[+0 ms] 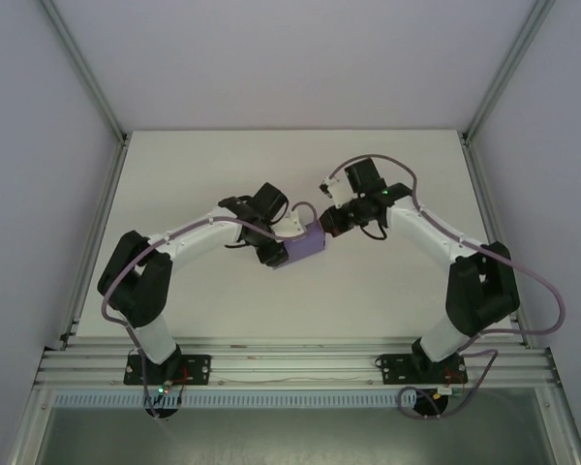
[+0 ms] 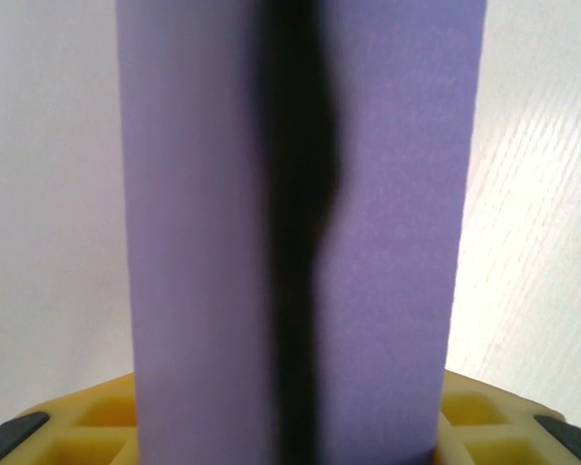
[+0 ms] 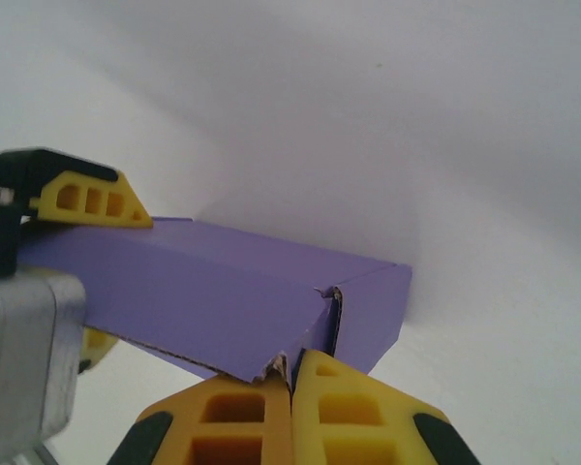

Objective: Assemble paper box

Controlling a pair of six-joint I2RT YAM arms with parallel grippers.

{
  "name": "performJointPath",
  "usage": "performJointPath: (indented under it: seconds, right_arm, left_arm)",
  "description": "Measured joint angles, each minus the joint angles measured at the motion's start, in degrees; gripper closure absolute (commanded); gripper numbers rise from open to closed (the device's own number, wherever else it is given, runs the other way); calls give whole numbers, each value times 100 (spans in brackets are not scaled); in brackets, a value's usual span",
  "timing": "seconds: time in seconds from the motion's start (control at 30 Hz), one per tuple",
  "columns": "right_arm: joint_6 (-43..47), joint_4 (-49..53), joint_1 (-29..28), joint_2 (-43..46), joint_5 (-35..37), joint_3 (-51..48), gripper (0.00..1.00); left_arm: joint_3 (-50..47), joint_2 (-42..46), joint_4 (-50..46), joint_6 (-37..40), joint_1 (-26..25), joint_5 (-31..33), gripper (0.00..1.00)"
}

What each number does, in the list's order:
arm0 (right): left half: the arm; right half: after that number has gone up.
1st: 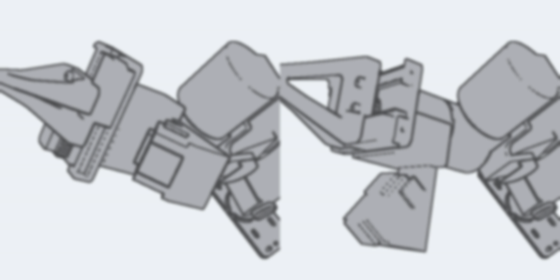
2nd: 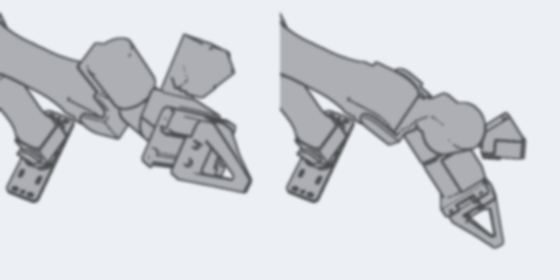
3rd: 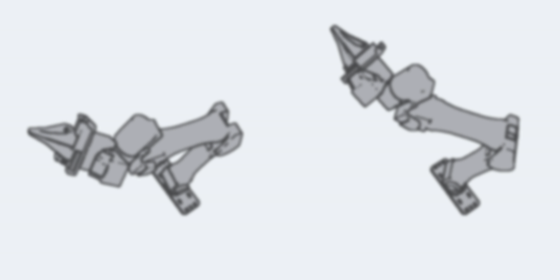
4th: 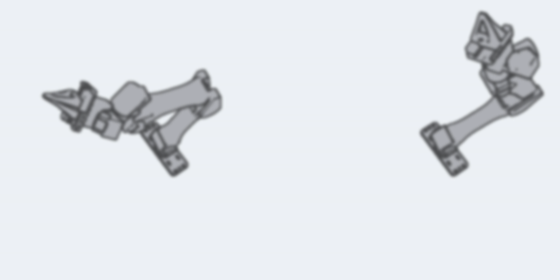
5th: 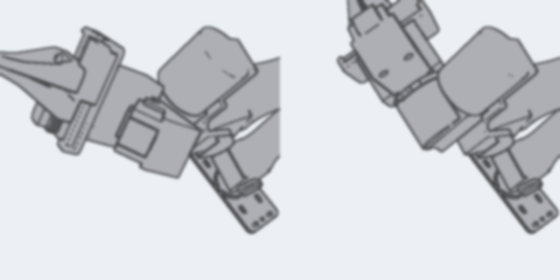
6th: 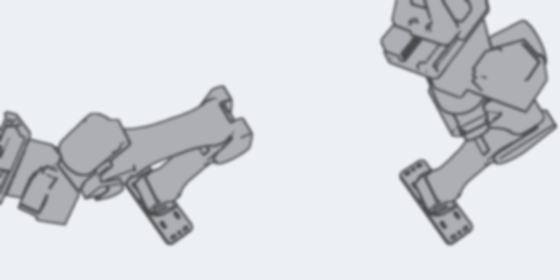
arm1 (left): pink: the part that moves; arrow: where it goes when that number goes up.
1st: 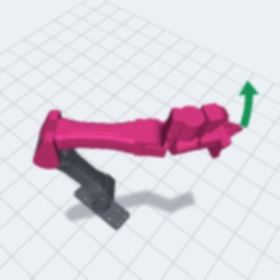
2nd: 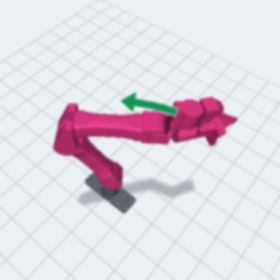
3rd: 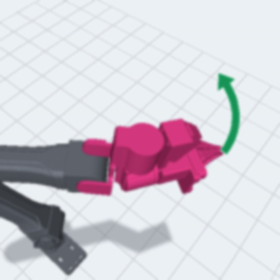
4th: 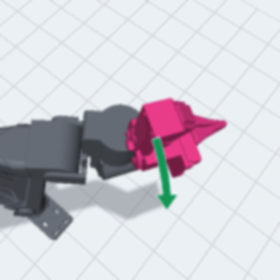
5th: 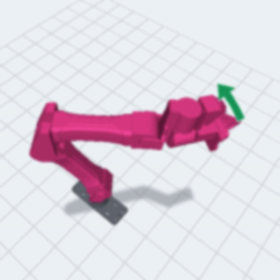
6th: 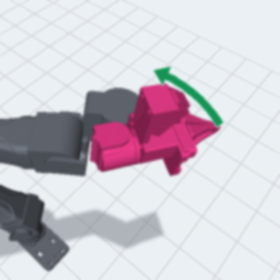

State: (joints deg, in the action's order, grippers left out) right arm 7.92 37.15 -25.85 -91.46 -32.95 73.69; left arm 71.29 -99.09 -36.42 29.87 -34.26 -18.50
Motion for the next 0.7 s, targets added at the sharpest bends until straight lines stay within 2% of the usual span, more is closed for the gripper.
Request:
performJointPath:
  seconds: [0.13,0.23,0.7]
  right_arm:
    - [-354,629,-17,-90,260,448,100]
    - [-382,702,-26,-105,326,485,100]
    - [774,-824,-90,509,560,-1010,100]
  left_arm:
    - [4,0,214,13,-63,-4,53]
    - [-2,0,278,17,-63,-11,53]
    - [-129,0,286,129,-63,-15,53]
